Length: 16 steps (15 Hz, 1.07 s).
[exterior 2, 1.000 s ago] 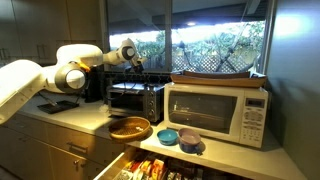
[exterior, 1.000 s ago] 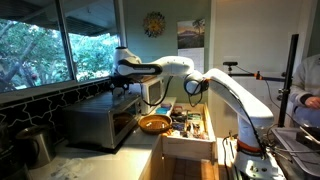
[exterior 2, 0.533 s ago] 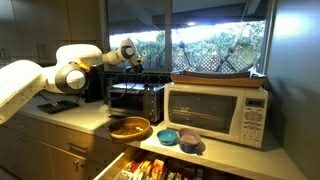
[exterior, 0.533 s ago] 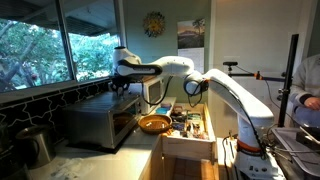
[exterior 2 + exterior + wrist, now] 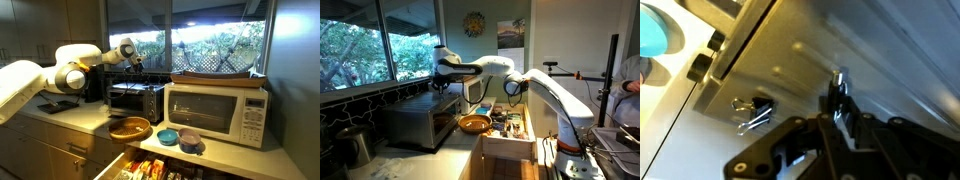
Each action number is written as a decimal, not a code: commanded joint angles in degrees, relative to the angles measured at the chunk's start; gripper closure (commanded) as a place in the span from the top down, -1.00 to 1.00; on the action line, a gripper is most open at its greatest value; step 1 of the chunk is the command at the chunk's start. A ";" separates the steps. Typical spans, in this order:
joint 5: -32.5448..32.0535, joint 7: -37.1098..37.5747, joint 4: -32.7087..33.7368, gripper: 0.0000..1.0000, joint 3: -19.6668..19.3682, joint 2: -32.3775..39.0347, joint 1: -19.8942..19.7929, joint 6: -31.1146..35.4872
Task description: Remove the pen from on top of the grey microwave and put it in the drawer
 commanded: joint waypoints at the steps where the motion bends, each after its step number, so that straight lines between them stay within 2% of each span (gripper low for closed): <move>1: -2.97 4.26 2.10 -0.91 -2.39 -1.31 2.33 -0.70; 3: -3.57 8.84 2.75 -0.91 -3.38 -2.84 3.42 -1.99; 6: -7.07 17.39 3.13 -0.91 -6.86 -5.74 6.25 -5.13; 11: -9.11 28.19 0.91 -0.91 -9.65 -10.97 8.91 -17.73; 16: -7.50 40.50 -0.70 -0.91 -9.53 -13.59 10.46 -30.92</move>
